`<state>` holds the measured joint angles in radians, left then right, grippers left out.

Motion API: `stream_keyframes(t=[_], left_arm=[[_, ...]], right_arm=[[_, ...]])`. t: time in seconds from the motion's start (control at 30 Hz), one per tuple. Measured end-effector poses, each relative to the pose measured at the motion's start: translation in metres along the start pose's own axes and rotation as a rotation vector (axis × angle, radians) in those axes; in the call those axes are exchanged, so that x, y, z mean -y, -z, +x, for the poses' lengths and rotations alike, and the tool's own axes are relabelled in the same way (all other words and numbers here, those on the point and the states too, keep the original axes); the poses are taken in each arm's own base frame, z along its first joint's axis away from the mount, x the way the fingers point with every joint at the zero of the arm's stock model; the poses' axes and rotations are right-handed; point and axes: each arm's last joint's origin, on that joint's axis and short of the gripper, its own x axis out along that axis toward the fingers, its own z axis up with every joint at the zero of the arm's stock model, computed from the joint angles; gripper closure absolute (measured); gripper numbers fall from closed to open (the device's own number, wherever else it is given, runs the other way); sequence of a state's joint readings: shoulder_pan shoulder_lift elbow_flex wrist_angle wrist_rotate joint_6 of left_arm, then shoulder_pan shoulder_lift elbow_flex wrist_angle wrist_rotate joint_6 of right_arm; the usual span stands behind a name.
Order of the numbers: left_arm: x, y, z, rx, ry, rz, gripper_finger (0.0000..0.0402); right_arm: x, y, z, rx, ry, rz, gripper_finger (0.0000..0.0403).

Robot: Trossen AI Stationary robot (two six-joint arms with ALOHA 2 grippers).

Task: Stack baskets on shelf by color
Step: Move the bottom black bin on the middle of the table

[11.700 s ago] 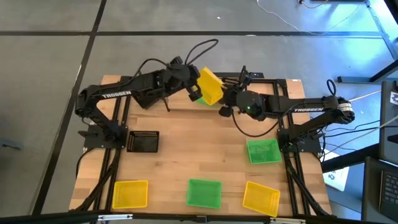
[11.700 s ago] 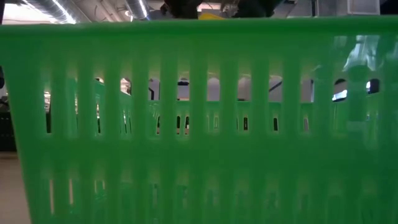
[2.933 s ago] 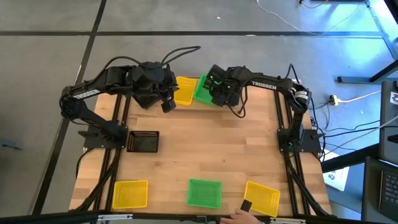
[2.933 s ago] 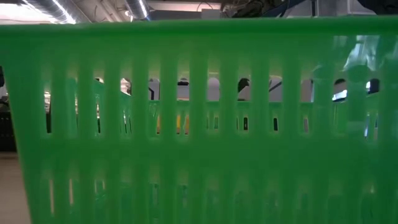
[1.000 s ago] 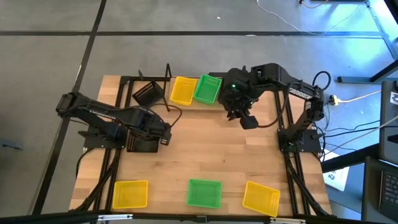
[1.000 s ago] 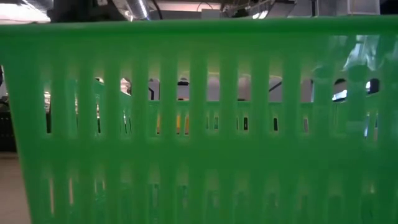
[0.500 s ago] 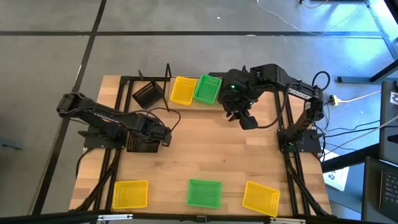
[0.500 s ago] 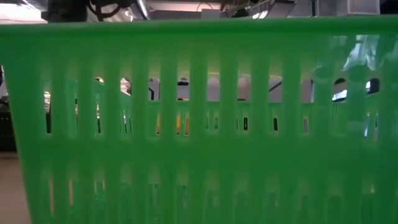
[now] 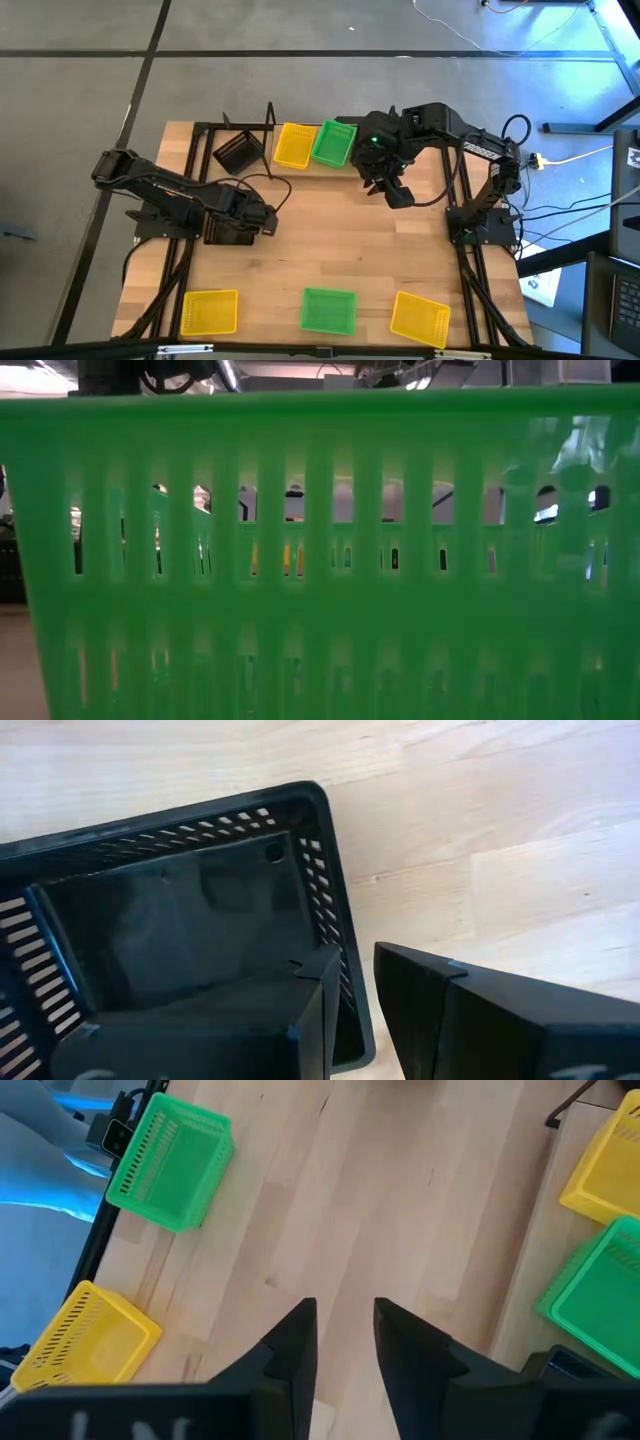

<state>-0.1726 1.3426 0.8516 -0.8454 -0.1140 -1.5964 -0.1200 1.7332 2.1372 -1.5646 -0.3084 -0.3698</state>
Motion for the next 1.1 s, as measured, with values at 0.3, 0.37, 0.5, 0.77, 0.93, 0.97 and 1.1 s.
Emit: stream_keyframes(t=[0.3, 0.37, 0.5, 0.77, 0.93, 0.97, 1.1], left_arm=[[0.004, 0.001, 0.020, 0.002, -0.077, 0.005, 0.0343], [0.005, 0.001, 0.026, 0.004, -0.102, 0.013, 0.0343], [0.007, 0.002, 0.038, -0.006, -0.142, 0.069, 0.0344], [0.018, 0.004, 0.046, -0.069, -0.053, 0.297, 0.0396], [0.039, 0.002, 0.031, -0.060, 0.047, 0.606, 0.0400], [0.044, 0.002, 0.026, -0.060, 0.078, 0.690, 0.0401], [0.066, 0.000, 0.006, -0.014, 0.184, 0.978, 0.0401]], right_arm=[[0.000, 0.000, 0.000, 0.004, 0.001, 0.001, 0.0302], [0.000, 0.000, 0.000, 0.004, 0.002, 0.001, 0.0302], [0.000, 0.000, 0.000, 0.004, 0.001, 0.001, 0.0302], [0.000, 0.000, 0.000, 0.003, 0.001, -0.017, 0.0303], [0.000, 0.000, 0.000, -0.004, -0.002, -0.056, 0.0308], [0.000, 0.001, 0.000, -0.007, -0.003, -0.065, 0.0308], [-0.001, 0.001, -0.002, -0.002, -0.001, -0.077, 0.0307]])
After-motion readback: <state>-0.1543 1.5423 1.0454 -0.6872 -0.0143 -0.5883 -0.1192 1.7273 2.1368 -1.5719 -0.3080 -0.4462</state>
